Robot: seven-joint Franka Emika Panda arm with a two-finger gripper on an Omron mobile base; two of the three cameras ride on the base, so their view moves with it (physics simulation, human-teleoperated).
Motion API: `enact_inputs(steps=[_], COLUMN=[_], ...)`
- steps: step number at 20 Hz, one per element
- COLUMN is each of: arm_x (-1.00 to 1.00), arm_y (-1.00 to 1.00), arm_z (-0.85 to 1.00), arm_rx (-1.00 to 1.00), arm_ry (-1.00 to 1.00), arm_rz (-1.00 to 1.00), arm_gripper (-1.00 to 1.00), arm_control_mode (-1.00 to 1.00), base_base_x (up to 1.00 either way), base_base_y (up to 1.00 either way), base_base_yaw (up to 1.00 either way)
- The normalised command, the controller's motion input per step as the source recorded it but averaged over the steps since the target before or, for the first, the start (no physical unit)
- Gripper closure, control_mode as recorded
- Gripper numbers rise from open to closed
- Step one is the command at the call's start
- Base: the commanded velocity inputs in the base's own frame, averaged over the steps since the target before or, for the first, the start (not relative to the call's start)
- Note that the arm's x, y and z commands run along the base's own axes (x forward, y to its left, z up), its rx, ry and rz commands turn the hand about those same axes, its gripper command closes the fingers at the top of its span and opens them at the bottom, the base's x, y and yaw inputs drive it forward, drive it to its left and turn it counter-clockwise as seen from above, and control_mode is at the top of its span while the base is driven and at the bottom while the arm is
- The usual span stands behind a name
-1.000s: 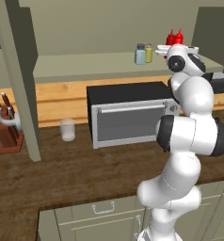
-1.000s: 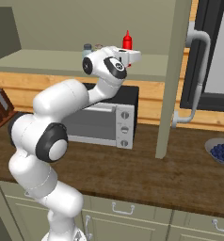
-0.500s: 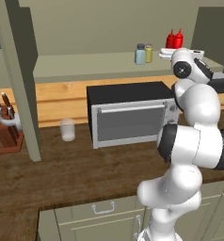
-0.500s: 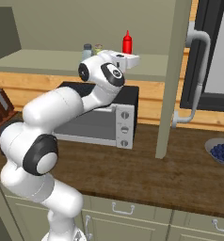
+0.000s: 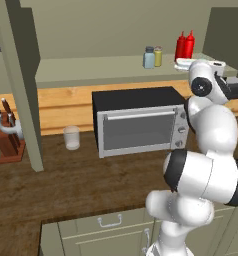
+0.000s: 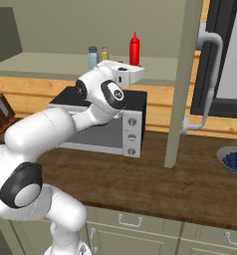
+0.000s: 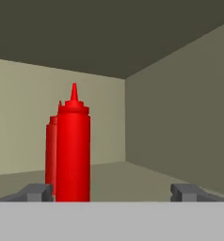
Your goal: Put the shaker and condiment bottle from the counter next to their counterparts in the cabinet.
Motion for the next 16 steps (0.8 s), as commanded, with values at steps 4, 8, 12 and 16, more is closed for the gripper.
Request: enact_inputs(steps=[4,8,12,16], arm_x=[-0.84,-0.96,-1.00,-1.00], arm_y=[0.00,0.00,0.00,0.00], arm_z=[0.00,0.00,0.00,0.00], arm_rx=[0.00,0.00,0.00,0.00], arm_ry=[-0.02,-0.02,-0.03,-0.04], arm_rz=[0.00,0.00,0.00,0.00], arm_gripper=[-1.00,-1.00,-1.00,-1.00], arm_control_mode=[-1.00,-1.00,-1.00,-1.00], base_base_x=[0.00,0.00,0.00,0.00], base_base_y=[0.00,0.00,0.00,0.00], base_base_yaw=[0.00,0.00,0.00,0.00])
